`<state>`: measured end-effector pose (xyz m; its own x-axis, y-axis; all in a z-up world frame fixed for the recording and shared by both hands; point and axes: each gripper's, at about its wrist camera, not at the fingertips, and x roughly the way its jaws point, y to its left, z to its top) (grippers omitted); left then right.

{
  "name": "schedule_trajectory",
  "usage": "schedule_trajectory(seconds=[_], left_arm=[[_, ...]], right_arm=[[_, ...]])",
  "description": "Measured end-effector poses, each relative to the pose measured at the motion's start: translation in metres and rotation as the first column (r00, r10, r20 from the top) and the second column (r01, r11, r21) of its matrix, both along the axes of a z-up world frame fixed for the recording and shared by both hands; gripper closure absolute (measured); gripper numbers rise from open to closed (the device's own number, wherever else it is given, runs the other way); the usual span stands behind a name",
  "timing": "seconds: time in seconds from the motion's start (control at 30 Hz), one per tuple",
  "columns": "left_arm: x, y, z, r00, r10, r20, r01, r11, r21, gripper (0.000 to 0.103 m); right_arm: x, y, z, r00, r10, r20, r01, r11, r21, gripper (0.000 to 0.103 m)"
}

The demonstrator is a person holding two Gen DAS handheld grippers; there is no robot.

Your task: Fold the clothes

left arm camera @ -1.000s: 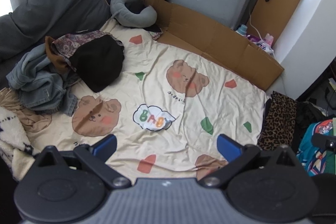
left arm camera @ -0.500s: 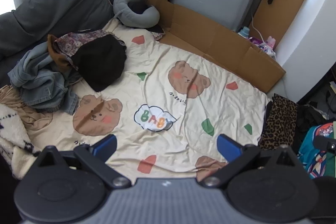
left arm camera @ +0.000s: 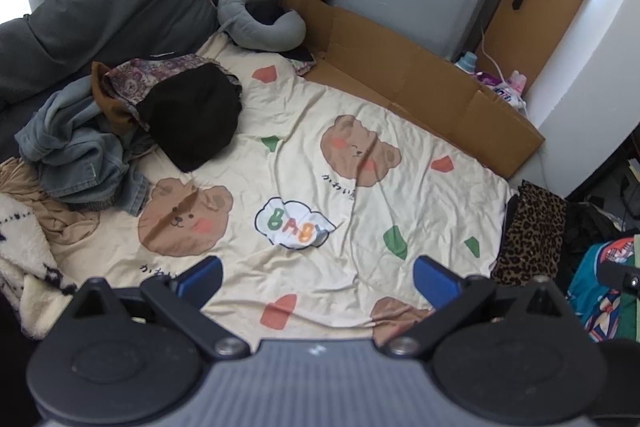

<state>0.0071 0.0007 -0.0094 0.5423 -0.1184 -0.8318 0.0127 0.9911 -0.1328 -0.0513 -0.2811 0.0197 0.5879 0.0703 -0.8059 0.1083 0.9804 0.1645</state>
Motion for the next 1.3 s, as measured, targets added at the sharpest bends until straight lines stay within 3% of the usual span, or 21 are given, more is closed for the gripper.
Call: schedule_trajectory(seconds=[0.3, 0.6, 0.73, 0.83, 1.3], left_arm=[[0.001, 0.000, 0.000, 1.000, -0.011, -0.006, 0.011, 1.000, 0.003, 0.001], [0.001, -0.003, 0.008, 0.999, -0.036, 0.002, 0.036, 0.999, 0.001, 0.001], [0.005, -0.001, 0.014, 0.998, -0.061, 0.005, 0.061, 0.998, -0.031, 0.001], [0.009, 0.005, 0.019, 0.998, -0.057, 0.010, 0.057, 0.997, -0.054, 0.001], [0.019, 0.050, 0.059, 0.998, 0.026, 0.052, -0.025, 1.000, -0.011, 0.001]], right_arm=[[0.002, -0.003, 0.000, 1.000, -0.011, -0.007, 0.011, 1.000, 0.011, 0.001], [0.011, -0.007, -0.004, 0.997, -0.025, -0.074, 0.029, 0.999, 0.046, 0.001], [0.013, -0.003, -0.002, 0.997, -0.019, -0.071, 0.022, 0.999, 0.042, 0.001], [0.016, 0.003, 0.000, 0.998, -0.013, -0.065, 0.016, 0.999, 0.037, 0.001], [0.029, 0.016, 0.021, 1.000, 0.016, -0.022, -0.015, 0.999, 0.042, 0.001]])
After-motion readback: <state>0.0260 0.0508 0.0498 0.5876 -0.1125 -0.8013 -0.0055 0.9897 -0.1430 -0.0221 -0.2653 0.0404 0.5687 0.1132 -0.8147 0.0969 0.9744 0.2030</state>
